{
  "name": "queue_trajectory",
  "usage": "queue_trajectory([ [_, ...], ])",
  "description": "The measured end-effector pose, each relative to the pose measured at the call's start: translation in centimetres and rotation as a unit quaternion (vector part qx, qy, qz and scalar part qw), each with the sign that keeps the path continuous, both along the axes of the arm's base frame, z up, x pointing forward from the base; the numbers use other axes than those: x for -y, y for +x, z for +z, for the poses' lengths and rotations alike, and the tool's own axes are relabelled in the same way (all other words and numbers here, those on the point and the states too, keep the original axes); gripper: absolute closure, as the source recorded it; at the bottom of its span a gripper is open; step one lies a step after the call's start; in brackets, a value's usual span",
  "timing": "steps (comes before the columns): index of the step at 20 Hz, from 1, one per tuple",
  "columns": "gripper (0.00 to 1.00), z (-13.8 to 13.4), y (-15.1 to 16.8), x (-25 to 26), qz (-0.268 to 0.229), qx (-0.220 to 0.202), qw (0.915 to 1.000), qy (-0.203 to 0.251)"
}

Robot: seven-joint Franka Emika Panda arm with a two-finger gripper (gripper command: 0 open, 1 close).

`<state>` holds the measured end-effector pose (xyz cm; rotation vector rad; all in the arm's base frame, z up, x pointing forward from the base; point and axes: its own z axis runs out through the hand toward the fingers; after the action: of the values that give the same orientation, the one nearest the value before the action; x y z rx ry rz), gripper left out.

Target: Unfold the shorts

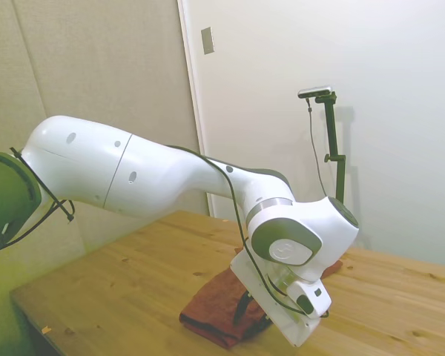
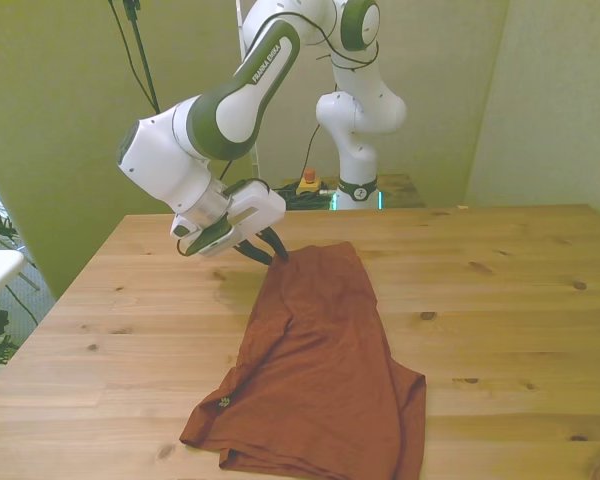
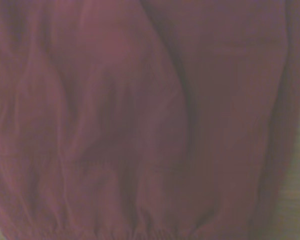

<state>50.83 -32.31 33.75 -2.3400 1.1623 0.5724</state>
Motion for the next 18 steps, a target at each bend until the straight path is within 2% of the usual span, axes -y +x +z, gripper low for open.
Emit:
queue_trajectory([
  [6, 1.00, 0.5, -0.1, 0.1, 0.001, 0.005, 1.0000, -0.002],
  [10, 1.00, 2.0, 0.0, -0.1, 0.003, 0.015, 0.9999, -0.003],
  [14, 1.00, 5.2, 1.0, -2.2, 0.021, 0.038, 0.9991, 0.002],
  [18, 1.00, 9.7, 3.8, -8.0, 0.048, 0.060, 0.9970, -0.008],
])
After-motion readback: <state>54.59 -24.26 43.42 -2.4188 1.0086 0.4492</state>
